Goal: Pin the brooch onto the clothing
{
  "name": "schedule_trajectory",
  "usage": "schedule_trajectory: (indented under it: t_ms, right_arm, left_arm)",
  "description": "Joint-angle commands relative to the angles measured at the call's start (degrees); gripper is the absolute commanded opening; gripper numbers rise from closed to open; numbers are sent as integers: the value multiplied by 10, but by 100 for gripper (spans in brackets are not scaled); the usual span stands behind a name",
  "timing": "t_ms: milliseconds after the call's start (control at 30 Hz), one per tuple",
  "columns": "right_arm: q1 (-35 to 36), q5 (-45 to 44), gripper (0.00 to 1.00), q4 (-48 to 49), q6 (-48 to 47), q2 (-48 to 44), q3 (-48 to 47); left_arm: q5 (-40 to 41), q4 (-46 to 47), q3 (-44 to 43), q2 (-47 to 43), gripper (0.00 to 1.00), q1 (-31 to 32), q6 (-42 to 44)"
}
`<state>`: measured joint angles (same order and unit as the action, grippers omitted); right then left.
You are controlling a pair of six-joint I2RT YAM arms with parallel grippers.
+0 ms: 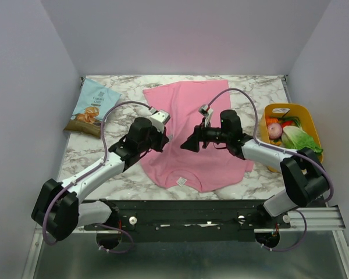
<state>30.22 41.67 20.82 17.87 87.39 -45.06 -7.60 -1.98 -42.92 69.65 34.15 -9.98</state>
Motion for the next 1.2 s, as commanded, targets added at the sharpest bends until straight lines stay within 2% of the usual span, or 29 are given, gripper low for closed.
schedule_trajectory:
  t_ms: [0,367,600,933,1167]
  right_arm:
    - [2,46,84,36,-22,16,-18]
    - [2,68,84,96,-32,37,-23]
    - [2,104,84,156,2,80,-44]
    - [5,97,83,161,16,102,-57]
    - [14,113,75,150,17,115,-71]
  left_arm:
    - [-64,56,25,-33,0,-11,16]
    - [-184,139,65,-34,0,-55,-8]
    - [-226,174,82,-27,0,-72,-21]
    - [-261,197,91,-38,0,-85,-38]
    - [-276,218,96,-34,0,-91,-52]
